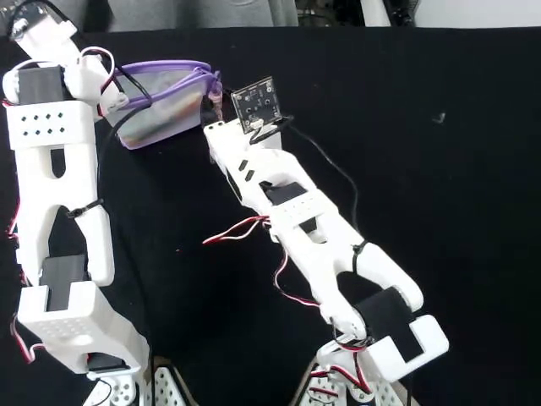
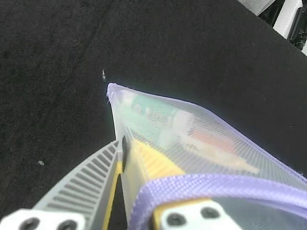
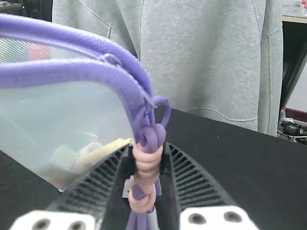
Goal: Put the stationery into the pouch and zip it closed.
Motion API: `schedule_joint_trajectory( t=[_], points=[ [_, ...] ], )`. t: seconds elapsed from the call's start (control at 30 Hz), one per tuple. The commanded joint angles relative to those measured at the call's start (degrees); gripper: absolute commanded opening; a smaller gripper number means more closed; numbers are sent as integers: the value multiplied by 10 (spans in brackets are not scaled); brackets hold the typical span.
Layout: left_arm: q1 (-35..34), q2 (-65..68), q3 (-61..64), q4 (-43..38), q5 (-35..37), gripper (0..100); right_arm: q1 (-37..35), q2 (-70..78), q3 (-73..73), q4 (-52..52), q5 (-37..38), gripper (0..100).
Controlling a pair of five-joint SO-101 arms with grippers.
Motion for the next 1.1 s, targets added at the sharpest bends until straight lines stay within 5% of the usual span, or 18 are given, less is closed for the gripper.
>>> schedule_joint_trajectory(
  t=[0.0,0.57,0.7,1.07],
  points=[
    [-12,9,13,-13,-7,30,6,-37,-7,-11,4,81],
    [7,3,-12,-11,-47,78,46,-41,-121,171,5,12],
    [35,3,-69,39,-47,214,56,-41,-153,212,5,12],
    [58,4,-246,139,-68,210,83,-42,-252,334,4,12]
  ],
)
